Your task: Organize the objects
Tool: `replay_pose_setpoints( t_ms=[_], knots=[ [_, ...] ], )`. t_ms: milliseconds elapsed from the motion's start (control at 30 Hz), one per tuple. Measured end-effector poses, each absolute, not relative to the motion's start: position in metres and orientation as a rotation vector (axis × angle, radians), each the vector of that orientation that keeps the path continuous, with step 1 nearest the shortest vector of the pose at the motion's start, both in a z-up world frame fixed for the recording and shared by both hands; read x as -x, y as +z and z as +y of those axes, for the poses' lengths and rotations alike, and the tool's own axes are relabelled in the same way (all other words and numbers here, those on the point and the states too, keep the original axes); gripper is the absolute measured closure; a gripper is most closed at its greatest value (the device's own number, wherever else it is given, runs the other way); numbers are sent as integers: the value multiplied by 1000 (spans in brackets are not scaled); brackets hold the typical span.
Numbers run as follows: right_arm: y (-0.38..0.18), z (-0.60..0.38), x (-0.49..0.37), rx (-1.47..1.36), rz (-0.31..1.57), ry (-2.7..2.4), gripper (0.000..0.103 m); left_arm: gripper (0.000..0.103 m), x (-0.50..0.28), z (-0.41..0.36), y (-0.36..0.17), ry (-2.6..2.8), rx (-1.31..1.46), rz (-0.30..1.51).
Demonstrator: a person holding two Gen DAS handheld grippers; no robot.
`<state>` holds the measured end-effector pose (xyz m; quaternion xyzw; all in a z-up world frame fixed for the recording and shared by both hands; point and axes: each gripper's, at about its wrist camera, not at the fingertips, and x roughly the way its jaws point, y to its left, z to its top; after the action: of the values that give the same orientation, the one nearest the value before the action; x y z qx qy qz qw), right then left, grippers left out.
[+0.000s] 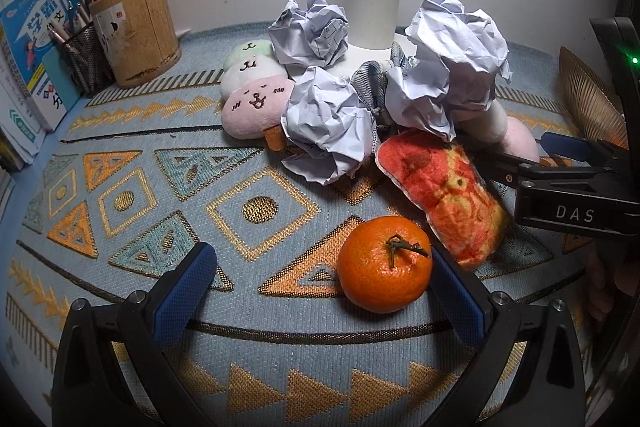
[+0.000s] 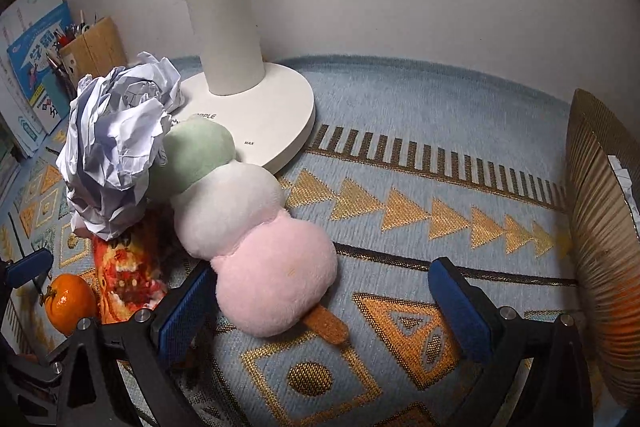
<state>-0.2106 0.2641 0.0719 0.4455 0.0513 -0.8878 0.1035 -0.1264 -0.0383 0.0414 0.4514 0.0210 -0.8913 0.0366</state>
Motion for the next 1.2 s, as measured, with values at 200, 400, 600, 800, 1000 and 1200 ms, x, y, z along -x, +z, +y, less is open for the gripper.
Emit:
replay_pose_setpoints(
  t_ms=[200, 400, 600, 800, 1000, 1200],
  knots=[
    [72, 265, 211, -1299, 146, -2615, 0, 0, 126, -38, 41, -2736, -1386, 65],
    [72, 263, 212, -1280, 170, -2598, 5, 0, 126, -38, 41, -2736, -1386, 65],
    [69, 258, 212, -1276, 150, -2595, 5, 0, 125, -36, 42, -2737, -1385, 66],
    [78, 264, 207, -1172, 45, -2568, 62, 67, 117, -24, 52, -2860, -1315, 23],
    [89, 298, 203, -1014, -294, -2607, 63, 68, 105, -33, 66, -2928, -1169, 162],
    [104, 317, 187, -903, -399, -2635, 63, 68, 89, -57, 77, -2934, -972, 325]
  ],
)
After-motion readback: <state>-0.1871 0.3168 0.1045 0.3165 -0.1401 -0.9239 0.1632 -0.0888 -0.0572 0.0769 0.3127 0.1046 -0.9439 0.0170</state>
